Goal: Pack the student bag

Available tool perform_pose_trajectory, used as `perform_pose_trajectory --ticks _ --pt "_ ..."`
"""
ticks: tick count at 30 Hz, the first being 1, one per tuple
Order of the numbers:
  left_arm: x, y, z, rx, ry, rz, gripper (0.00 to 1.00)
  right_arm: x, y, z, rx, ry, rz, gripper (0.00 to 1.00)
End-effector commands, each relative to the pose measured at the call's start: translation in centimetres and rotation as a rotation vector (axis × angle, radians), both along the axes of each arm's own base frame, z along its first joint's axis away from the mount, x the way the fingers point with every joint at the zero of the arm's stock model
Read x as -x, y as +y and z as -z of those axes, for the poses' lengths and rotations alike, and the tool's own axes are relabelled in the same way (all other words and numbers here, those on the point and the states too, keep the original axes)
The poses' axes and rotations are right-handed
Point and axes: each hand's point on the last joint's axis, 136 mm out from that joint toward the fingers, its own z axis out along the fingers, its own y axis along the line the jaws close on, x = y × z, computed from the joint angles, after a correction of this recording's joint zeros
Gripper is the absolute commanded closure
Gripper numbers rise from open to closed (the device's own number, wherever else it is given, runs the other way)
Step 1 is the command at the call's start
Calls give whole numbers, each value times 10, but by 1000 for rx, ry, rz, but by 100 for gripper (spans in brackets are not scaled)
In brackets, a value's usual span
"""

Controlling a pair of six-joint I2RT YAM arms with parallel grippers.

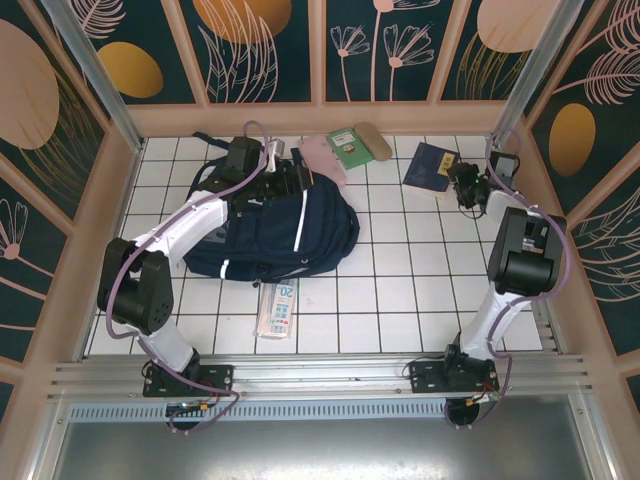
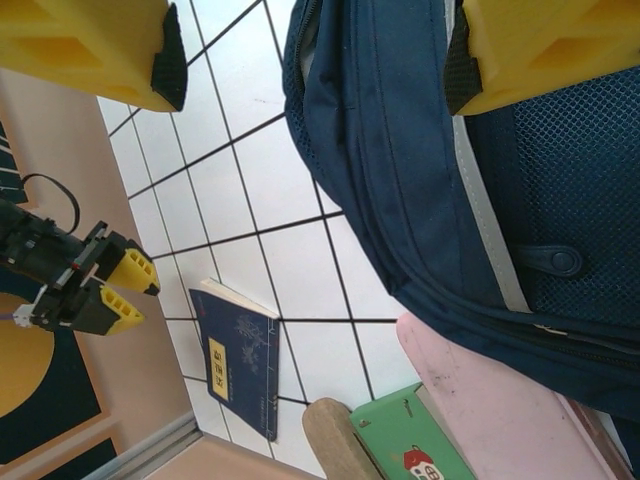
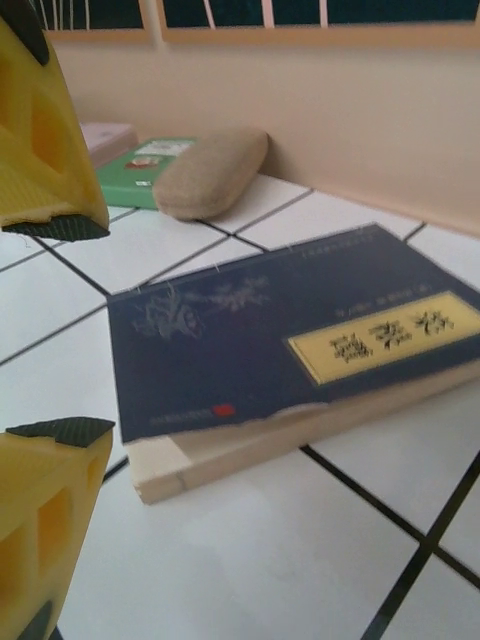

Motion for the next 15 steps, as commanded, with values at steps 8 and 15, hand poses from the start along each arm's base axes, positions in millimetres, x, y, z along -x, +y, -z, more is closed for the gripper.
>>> perform_pose_trajectory --ticks 8,15 --pt "1 0 -9 -7 -34 13 30 -25 -10 21 -43 35 -8 52" --pt "0 1 -9 -14 -40 11 30 -38 -12 32 -61 47 -10 54"
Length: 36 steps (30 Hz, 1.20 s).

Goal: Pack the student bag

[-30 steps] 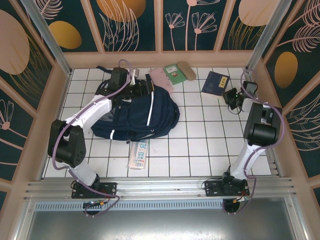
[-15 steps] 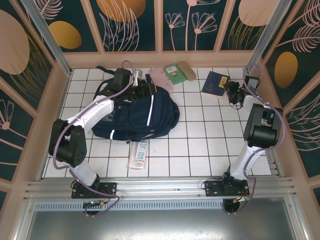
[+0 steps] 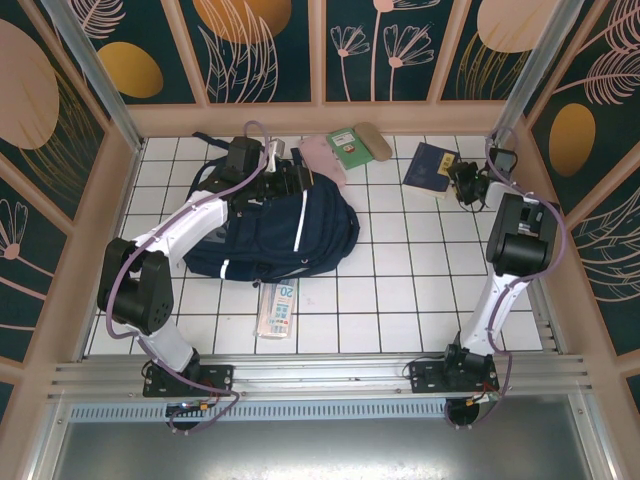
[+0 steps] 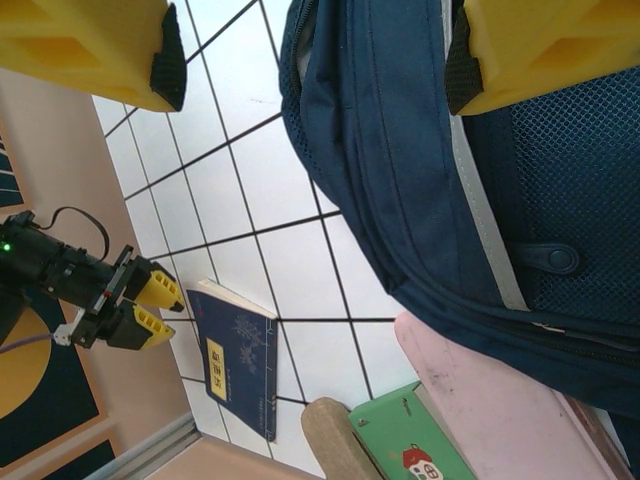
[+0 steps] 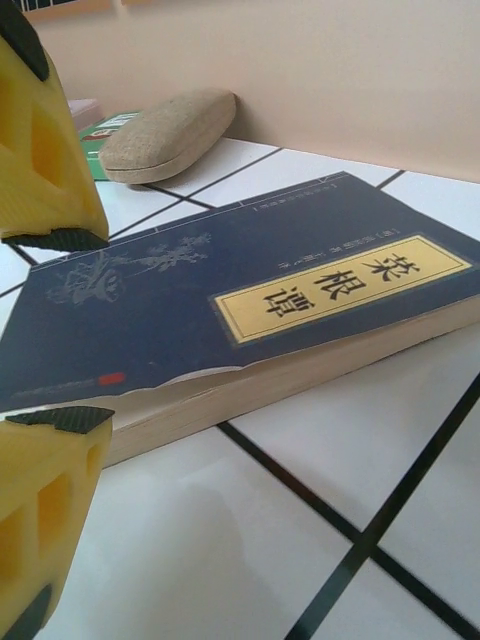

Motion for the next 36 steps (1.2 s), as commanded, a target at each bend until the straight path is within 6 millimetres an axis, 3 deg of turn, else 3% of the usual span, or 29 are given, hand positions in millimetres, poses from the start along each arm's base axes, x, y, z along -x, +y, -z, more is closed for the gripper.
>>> perform_pose_trajectory --ticks 1,11,23,31,36 --pt "0 1 -9 -9 -34 8 30 -6 -1 6 -34 15 0 54" --pt "0 0 -9 -10 -32 10 29 -15 4 12 -60 -3 -19 57" --pt "0 0 -7 -11 -31 14 29 -22 22 11 -51 -12 -74 80" --pt "0 0 -9 -6 -33 15 29 -20 23 -1 -12 -11 -99 79" --pt "0 0 -9 -10 -33 14 29 -20 32 11 -44 3 -119 77"
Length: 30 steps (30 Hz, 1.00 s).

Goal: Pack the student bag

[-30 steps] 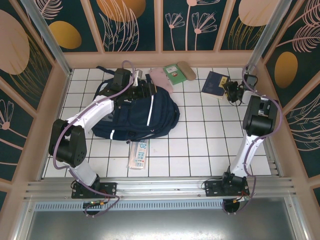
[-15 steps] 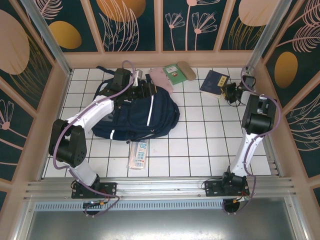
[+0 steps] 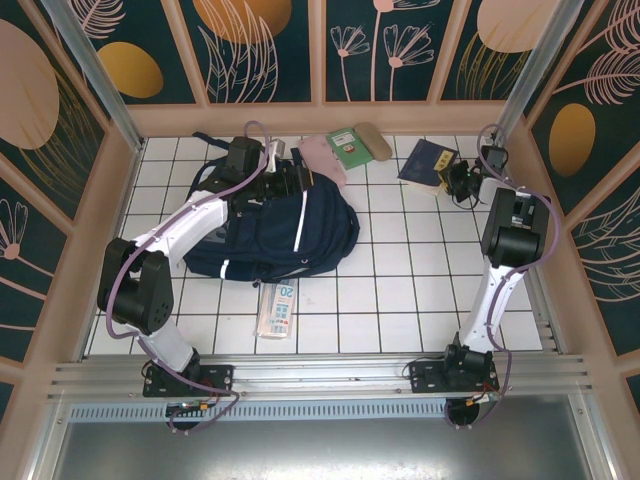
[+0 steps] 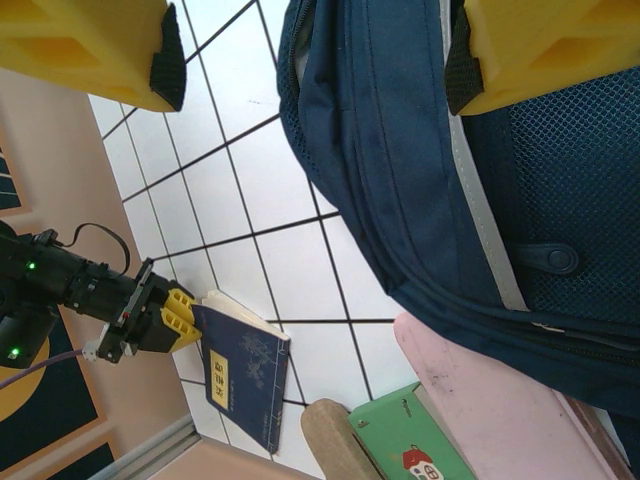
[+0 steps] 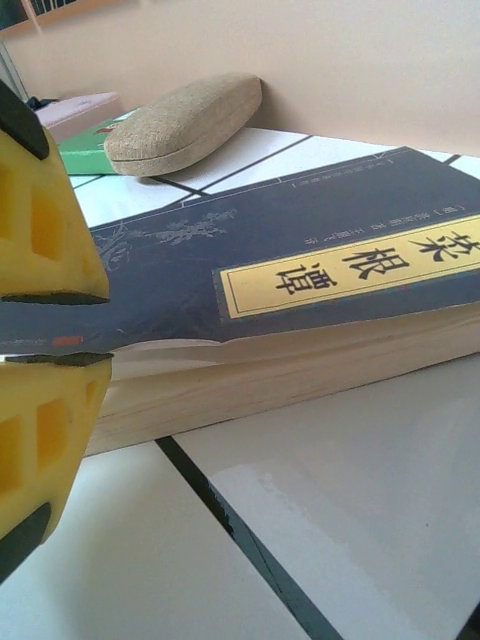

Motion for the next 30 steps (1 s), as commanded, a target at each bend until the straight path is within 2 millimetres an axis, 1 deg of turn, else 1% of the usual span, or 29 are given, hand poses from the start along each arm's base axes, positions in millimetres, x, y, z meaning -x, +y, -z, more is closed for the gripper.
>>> perform_pose_trajectory --ticks 1,3,4,9,11,13,15,16,17,18,20,23,26,27,29,30 --pt "0 0 -8 -5 -29 12 29 -4 11 -3 -13 -14 -40 77" --pt "-1 0 -6 -9 -27 9 29 -5 14 2 -25 -12 -45 78" --pt "-1 0 -6 -9 -25 10 29 -6 16 3 -31 -13 -48 81" --pt "-2 0 -3 -12 -19 9 29 -8 20 -3 -20 -32 -66 100" --pt "-2 -1 -3 -12 -18 10 29 -6 20 -6 -10 -29 -67 100" --pt "-3 -1 -3 -11 -19 11 29 1 23 -11 -18 -33 -56 100" --pt "-3 -1 -5 -9 -21 11 29 10 30 -18 -24 -42 -52 100" --pt "-4 -2 -8 -1 -23 12 29 16 37 -24 -26 -44 -57 100" --pt "-6 -4 -7 5 -14 13 29 23 43 -29 -29 -49 -64 100" --pt "-8 -8 -2 12 4 20 29 32 51 -33 -28 -54 -74 100" --pt "-9 -16 -7 33 11 36 29 55 64 -38 -31 -48 -84 100" --pt "-9 -37 -11 29 17 66 29 98 79 -40 -48 -28 -85 100" --pt "-3 -72 -9 28 26 121 28 140 85 -45 -30 -22 -88 100" --pt "-1 -85 -7 26 31 142 28 157 85 -43 -9 -12 -87 100" --pt "5 -110 3 16 52 178 28 187 86 -40 25 3 -85 100" --pt "9 -122 12 10 69 196 28 204 87 -36 33 19 -90 100"
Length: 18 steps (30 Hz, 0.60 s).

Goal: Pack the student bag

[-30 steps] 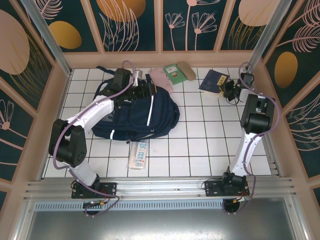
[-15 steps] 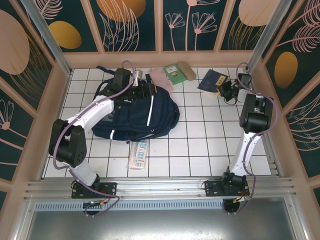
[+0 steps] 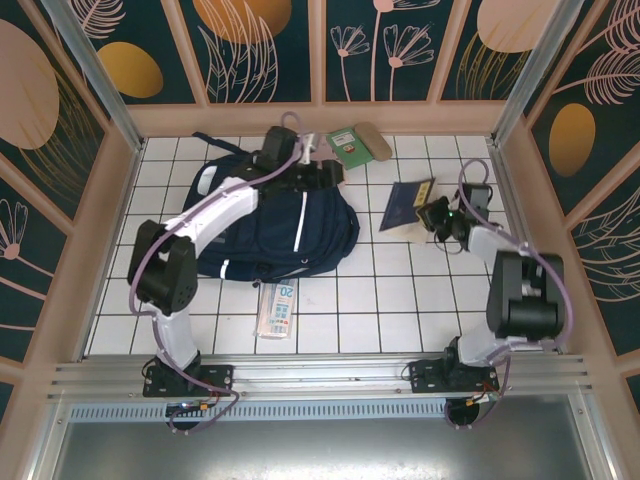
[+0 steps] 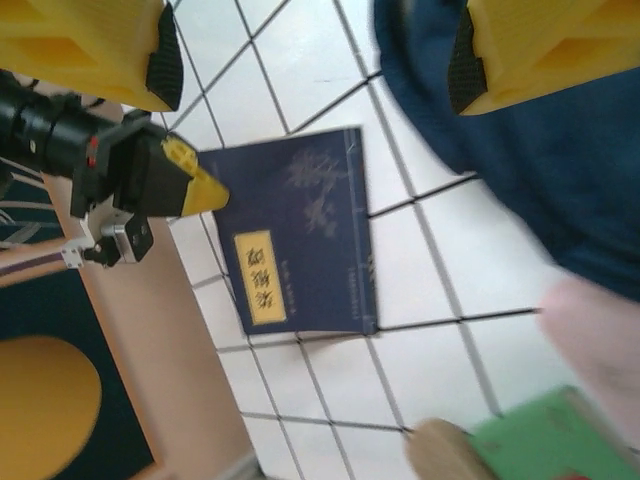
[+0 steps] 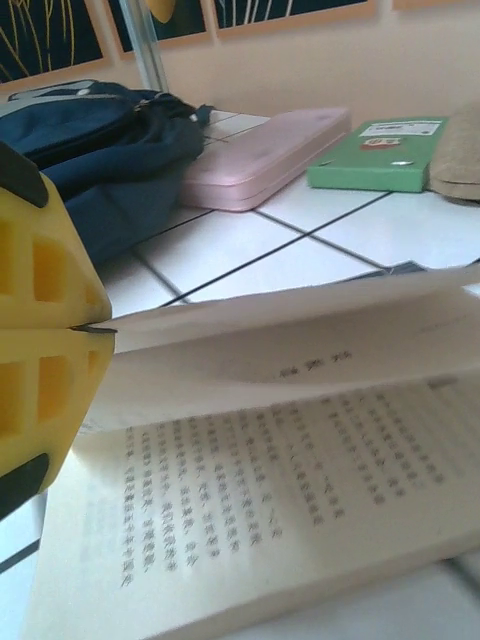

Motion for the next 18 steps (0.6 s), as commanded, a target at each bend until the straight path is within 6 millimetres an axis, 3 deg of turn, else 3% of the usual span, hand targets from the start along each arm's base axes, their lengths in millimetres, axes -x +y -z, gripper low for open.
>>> perform_pose_trajectory --ticks 1,4,5,7,10,13,18 --pt "16 -37 28 -26 80 60 28 44 -3 9 60 30 10 100" --pt "28 -60 54 -44 127 82 28 81 -1 12 119 37 11 100" --pt "31 -67 63 -45 146 89 27 88 -1 12 135 30 9 93" --pt "39 -84 80 -41 188 115 27 97 -9 10 203 28 24 57" --pt "37 -102 104 -49 236 124 27 90 -37 2 342 19 103 28" --pt "30 -112 125 -54 279 123 27 76 -50 6 341 23 141 24" --pt "33 -127 142 -36 321 162 27 52 -42 31 234 53 96 26"
